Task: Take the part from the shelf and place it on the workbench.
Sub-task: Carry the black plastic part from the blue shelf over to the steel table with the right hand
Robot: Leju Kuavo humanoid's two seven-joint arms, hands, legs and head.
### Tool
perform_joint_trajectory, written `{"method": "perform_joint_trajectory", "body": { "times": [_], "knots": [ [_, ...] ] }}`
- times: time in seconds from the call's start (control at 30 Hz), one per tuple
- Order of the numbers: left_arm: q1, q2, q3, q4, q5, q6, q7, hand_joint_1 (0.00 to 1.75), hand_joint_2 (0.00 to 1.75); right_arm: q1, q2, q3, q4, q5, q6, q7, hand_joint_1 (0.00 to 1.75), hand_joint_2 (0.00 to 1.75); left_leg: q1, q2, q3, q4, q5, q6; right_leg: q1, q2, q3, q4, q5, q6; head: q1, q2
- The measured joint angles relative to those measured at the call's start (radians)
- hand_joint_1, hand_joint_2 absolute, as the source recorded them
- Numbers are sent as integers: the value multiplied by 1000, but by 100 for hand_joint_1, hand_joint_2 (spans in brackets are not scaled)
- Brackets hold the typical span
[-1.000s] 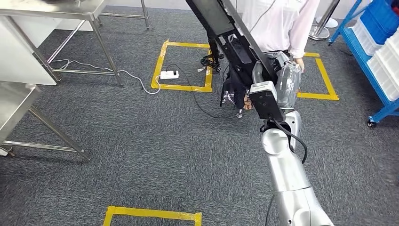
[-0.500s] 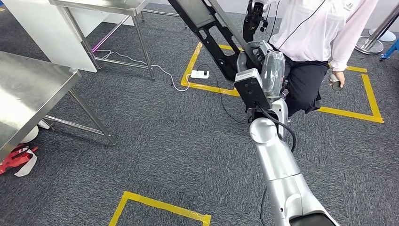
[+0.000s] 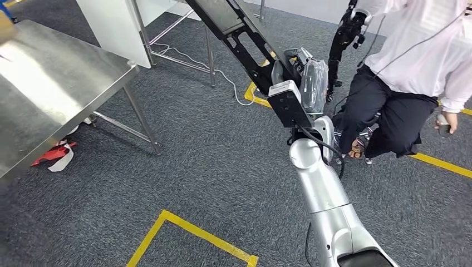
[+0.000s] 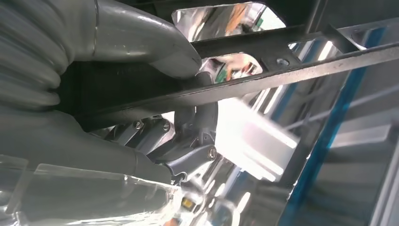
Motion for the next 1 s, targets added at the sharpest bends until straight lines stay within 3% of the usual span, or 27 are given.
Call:
{"method": "perform_joint_trajectory", "body": {
  "times": [0.07,0.13,0.17,0.2,0.23,0.3,0.37,0.43,0.5,0.57,0.63,0.67,0.7,0.73,0.8,0.87,0.93,0.97,1.0],
  "knots": [
    [-3,1,0,0,3,-6,-3,0,0,0,-3,0,2,2,2,0,175,175,2,-24,1,-3,4,11,-8,60,-58,120,-51,-3,2,0],
    [-3,2,1,0,6,-12,-7,0,0,4,-8,0,6,1,2,1,175,175,2,-52,-1,-3,4,14,-12,82,-119,240,-89,0,4,0],
    [-2,2,2,0,6,-15,-9,0,0,5,-10,0,9,1,2,1,175,175,3,-67,-1,-3,5,14,-14,84,-127,252,-86,6,4,0],
    [-1,2,2,0,7,-18,-10,0,0,6,-12,0,10,1,2,1,175,175,3,-81,-1,-2,6,13,-17,87,-115,224,-68,16,4,0],
    [0,2,2,0,6,-20,-11,0,0,7,-13,-1,11,1,2,1,175,175,5,-96,-1,-1,7,10,-21,95,-86,162,-40,26,4,0],
    [0,3,2,0,6,-23,-11,0,0,6,-16,-1,12,2,2,0,175,175,6,-122,-4,2,9,1,-31,132,-22,26,11,38,5,0],
    [1,5,2,0,5,-25,-11,0,0,6,-19,-2,12,2,2,-2,175,175,6,-141,-11,1,13,-13,-30,150,3,-28,28,29,5,0],
    [6,6,2,0,3,-24,-11,0,0,7,-20,-2,13,2,3,-3,175,175,9,-151,-18,-3,19,-25,-27,131,4,-30,35,11,4,0],
    [9,7,2,0,-1,-23,-11,0,0,6,-17,-3,13,2,3,-3,175,175,8,-106,-33,23,1,-32,-30,111,4,-35,42,-7,1,0],
    [7,7,2,0,-3,-22,-11,0,0,6,-17,-5,13,2,3,-3,175,175,5,-45,-77,121,-57,-34,-26,88,5,-36,43,-23,-4,0],
    [6,7,2,0,-6,-23,-11,0,0,6,-23,-8,15,1,3,-3,175,175,5,-28,-131,242,-109,-36,-19,62,4,-36,41,-28,-5,0],
    [6,7,2,0,-9,-23,-12,0,0,7,-25,-9,17,1,3,-4,175,175,5,-25,-143,270,-114,-36,-17,49,4,-36,41,-29,-5,0],
    [6,8,2,0,-12,-25,-12,0,0,7,-28,-10,18,0,2,-5,175,175,5,-22,-134,260,-102,-35,-16,36,4,-36,40,-29,-6,0],
    [6,8,2,0,-14,-26,-12,0,0,7,-31,-11,20,-1,2,-7,175,175,4,-14,-106,213,-76,-33,-15,24,4,-36,39,-30,-6,0],
    [5,9,1,0,-18,-32,-14,0,0,7,-38,-15,21,-6,-1,-14,175,175,-1,32,-32,83,-30,-25,-8,3,5,-35,36,-28,-6,0],
    [3,10,0,0,-20,-37,-18,0,0,7,-46,-21,21,-12,-4,-22,175,175,-11,60,1,18,-16,-15,0,-16,7,-35,33,-23,-3,0],
    [2,10,0,0,-21,-39,-23,0,0,10,-52,-25,21,-16,-6,-26,175,175,-16,39,-2,12,-14,-4,4,-38,11,-39,32,-14,-1,0],
    [3,10,0,0,-22,-39,-24,0,0,12,-54,-27,21,-17,-7,-27,175,175,-15,28,1,6,-11,3,3,-37,11,-37,28,-9,-1,0],
    [2,10,0,0,-22,-39,-26,0,0,13,-56,-27,20,-17,-7,-27,175,175,-13,16,4,0,-6,10,1,-21,7,-26,19,-6,-2,0]
  ]
}}
